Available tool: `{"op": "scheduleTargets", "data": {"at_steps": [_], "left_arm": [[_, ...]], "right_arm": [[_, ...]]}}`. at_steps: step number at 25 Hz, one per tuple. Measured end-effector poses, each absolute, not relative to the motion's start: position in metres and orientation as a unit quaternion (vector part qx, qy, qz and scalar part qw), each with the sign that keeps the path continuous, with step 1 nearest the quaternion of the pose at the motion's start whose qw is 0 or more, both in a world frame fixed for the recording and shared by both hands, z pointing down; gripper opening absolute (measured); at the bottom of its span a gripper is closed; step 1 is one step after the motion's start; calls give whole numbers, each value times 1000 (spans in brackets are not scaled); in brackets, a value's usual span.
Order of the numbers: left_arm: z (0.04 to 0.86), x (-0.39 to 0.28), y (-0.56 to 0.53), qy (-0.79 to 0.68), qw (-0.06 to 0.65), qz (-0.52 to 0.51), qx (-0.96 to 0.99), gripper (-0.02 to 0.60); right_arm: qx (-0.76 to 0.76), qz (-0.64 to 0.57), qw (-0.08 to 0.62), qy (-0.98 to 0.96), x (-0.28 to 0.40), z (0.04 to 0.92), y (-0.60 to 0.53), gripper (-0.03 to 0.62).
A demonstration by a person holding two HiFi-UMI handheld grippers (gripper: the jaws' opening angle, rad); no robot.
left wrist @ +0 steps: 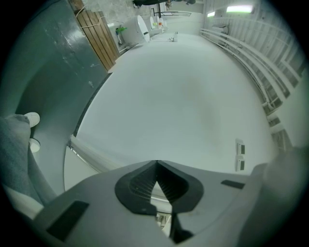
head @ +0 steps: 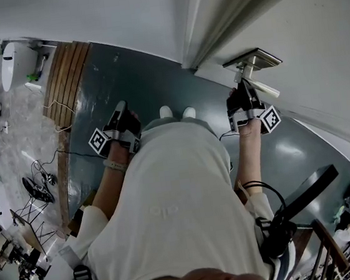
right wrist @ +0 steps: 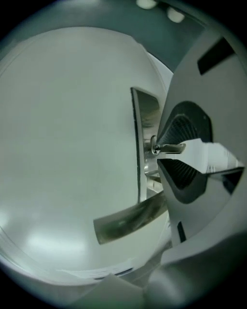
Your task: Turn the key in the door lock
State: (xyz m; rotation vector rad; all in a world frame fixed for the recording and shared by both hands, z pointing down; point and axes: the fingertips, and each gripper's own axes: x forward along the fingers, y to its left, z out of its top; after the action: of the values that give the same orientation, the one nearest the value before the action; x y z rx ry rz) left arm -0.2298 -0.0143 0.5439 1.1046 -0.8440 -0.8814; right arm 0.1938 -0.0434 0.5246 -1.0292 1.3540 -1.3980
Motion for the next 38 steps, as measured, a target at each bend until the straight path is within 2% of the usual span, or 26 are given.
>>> {"op": "scheduleTargets", "data": {"at_steps": [3,9,11,18,22,38], "left_arm": [[545,-228,-16,-373,684,-393,490,8],[545,-223,-16,-364,691,-392,487,8],[545,-222,-17,-361,693,-392,485,8],[547,-225,-13,-361,692,-401,479,8],[550,-231,-9,-366,689,-409,473,8],[559,-242,-6,-374,685,-418,465,8]], "right_arm": [[-508,-501,328,619,203,513,-31,80],[-623,-221,-113,742,199,505,-6,80],[-612,-122,-228,747,187,503,-4,80],[-545,125,-457,692,157,507,-11,80],[-502,198,-532,652,152,523,-16,80],[-511,251,-582,580,149,532,-50,91]]}}
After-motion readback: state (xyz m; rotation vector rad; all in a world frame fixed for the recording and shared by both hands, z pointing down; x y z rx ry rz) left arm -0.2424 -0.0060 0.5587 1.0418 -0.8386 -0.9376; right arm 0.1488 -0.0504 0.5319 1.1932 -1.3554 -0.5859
